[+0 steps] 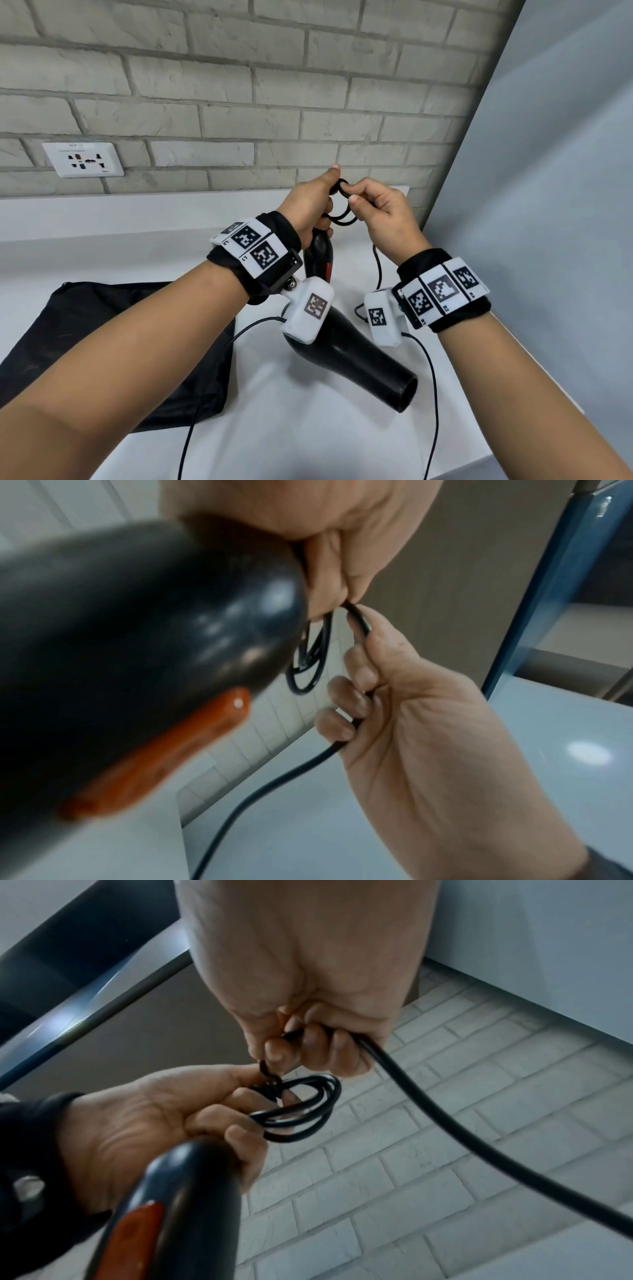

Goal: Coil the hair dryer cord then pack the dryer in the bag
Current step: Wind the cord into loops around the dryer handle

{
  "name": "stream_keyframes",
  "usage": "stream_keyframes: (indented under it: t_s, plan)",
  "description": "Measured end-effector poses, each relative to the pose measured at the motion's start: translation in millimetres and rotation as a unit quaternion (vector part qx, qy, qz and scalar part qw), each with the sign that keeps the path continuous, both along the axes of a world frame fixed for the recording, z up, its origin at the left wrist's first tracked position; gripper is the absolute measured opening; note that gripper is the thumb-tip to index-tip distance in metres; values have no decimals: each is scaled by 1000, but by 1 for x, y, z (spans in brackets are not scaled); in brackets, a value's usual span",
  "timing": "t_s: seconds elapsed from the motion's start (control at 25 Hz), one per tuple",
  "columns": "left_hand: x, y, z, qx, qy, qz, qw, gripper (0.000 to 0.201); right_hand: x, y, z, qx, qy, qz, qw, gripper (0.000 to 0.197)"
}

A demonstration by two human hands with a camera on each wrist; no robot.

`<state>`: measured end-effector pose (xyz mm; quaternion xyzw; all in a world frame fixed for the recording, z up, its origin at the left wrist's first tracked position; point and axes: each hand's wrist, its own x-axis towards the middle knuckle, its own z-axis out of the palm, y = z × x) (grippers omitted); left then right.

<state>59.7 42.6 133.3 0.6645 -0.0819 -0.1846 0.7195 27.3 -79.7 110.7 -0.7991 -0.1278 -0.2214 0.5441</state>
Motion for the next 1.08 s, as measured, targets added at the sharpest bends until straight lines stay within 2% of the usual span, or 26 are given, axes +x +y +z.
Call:
stream_keyframes:
  t_s: [0.12, 0.32, 0.44, 0.56, 0.6, 0.68, 0.8, 0.88, 1.08]
  plan:
    - [0, 1, 0, 23, -32, -5, 999, 40, -2, 1, -4, 12, 7, 26, 1000, 26]
    - [0, 8, -5, 31, -49, -23, 998, 38, 1, -12, -16, -21, 14, 17, 1000, 14]
    - [3, 15, -9, 18, -41, -9, 999, 35, 4, -32, -35, -54, 63, -17, 996, 14]
    - [5, 18, -13, 22, -44, 10, 999, 34, 3, -47, -63, -136, 147, -34, 979, 17]
    - [6, 18, -14, 26, -48, 13, 998, 34, 2, -52, -74, -168, 184, -42, 968, 14]
    - [7, 18, -15, 26, -53, 17, 998, 34, 1, -63, -98, -229, 273, -79, 931, 24]
    - [9, 19, -17, 24, -53, 27, 998, 34, -2, -71, -131, -331, 415, -102, 841, 39]
    - [9, 17, -19, 27, -52, 26, 998, 34, -5, -67, -144, -383, 454, -87, 800, 40]
    - [6, 16, -22, 20, -48, 14, 999, 34, -9, -61, -148, -448, 446, -66, 772, 40]
